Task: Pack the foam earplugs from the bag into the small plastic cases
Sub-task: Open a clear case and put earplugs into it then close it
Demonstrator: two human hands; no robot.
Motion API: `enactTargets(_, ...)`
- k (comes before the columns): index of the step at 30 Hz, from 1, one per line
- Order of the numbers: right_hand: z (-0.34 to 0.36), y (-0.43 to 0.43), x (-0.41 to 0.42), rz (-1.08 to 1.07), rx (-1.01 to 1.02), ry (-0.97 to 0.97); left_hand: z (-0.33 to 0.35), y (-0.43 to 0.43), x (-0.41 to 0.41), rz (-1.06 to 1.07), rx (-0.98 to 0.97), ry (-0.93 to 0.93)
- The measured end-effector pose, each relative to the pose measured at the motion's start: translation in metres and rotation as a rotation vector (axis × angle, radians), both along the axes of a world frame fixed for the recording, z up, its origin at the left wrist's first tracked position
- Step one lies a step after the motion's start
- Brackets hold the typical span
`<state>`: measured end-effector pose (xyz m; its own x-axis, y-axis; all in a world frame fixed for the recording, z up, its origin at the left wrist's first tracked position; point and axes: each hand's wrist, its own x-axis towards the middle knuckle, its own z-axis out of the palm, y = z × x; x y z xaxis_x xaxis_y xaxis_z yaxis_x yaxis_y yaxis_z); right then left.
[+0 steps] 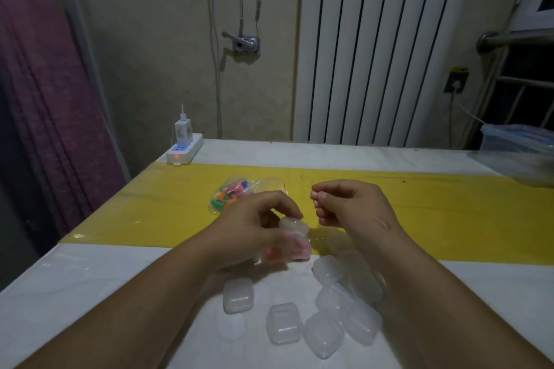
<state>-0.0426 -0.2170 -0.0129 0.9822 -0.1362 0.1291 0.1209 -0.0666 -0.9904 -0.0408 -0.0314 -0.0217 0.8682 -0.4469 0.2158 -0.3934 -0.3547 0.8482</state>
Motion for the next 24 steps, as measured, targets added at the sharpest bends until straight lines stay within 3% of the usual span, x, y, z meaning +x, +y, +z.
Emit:
enactTargets(7, 0.003, 0.003, -0.006, 0.047, 0.05, 0.073, 0.0, 0.0, 0.003, 0.041, -0.238, 0.065)
enactTargets(13, 0.003, 0.008, -0.008, 0.103, -0.038, 0.06, -0.002, 0.004, 0.008, 0.016, -0.406, 0.156)
enactTargets(24, 0.005, 0.012, -0.014, 0.184, 0.019, 0.2, -0.007, 0.003, 0.013, 0.01, -0.416, 0.138)
